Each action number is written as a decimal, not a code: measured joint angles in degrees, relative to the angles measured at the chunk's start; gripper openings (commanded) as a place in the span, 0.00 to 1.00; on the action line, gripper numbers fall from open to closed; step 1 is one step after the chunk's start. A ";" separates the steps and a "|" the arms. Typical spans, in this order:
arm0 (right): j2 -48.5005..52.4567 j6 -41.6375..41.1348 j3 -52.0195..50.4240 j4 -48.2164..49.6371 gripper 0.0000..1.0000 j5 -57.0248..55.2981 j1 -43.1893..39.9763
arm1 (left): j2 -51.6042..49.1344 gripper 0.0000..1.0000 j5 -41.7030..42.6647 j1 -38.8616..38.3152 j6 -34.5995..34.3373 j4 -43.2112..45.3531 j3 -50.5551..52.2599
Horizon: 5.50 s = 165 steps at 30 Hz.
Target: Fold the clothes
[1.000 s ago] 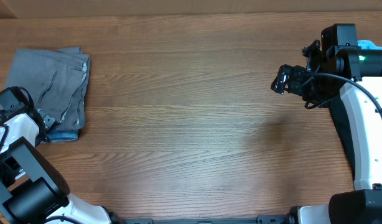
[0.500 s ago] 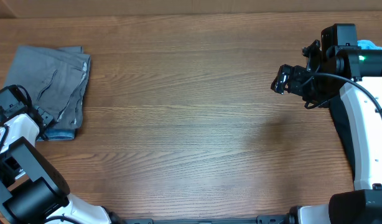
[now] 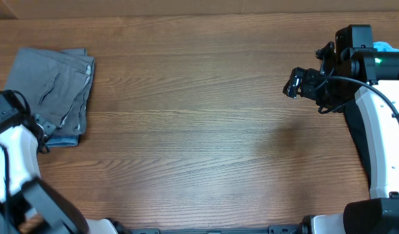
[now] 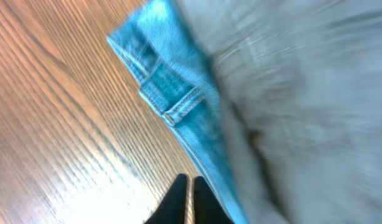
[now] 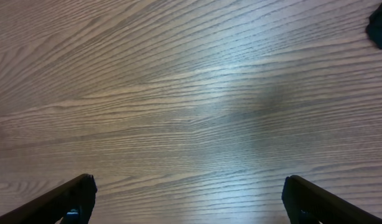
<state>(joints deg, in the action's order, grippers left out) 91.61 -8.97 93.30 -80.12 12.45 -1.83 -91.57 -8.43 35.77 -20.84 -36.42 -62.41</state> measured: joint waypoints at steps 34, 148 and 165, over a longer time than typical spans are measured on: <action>0.00 0.00 0.00 -0.02 1.00 0.00 0.00 | 15.50 1.00 19.39 -2.54 -3.21 0.20 -0.04; -90.77 3.02 -92.26 75.43 1.00 -8.24 13.11 | 15.50 1.00 19.80 -2.54 -3.21 0.17 -0.02; -90.77 2.99 -92.26 75.43 1.00 -8.26 13.11 | 20.63 1.00 18.10 -27.06 -2.75 0.02 2.12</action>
<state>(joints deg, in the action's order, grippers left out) 0.84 -5.98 1.04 -4.69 4.19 11.29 -70.94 9.67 8.71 -23.59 -36.40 -60.29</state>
